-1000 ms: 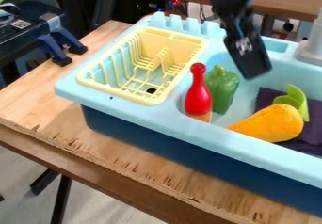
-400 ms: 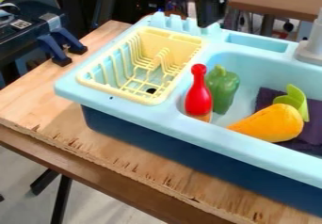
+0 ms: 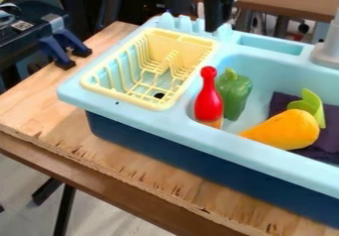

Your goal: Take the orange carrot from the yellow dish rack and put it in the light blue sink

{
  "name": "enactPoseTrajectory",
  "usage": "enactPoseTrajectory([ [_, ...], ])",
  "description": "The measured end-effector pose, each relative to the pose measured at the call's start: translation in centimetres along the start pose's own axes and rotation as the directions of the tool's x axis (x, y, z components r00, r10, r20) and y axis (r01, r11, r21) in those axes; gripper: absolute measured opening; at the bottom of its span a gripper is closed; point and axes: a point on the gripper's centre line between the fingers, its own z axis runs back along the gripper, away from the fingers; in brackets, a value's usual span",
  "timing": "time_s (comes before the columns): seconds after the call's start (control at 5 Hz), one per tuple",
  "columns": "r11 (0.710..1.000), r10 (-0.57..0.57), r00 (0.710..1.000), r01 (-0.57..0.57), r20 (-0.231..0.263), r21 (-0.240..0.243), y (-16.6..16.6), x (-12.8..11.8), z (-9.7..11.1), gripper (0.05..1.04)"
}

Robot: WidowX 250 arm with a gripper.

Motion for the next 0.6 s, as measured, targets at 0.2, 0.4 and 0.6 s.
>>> enactPoseTrajectory([
  [0.2,1.0,0.004,1.0,-0.004,-0.001,-0.002,0.05,-0.03,0.0,1.006],
  [0.4,1.0,-0.001,1.0,0.001,-0.001,-0.004,-0.1,-0.01,0.0,1.006],
  [0.6,1.0,0.0,1.0,0.0,-0.001,-0.005,-0.12,-0.01,0.0,1.006],
])
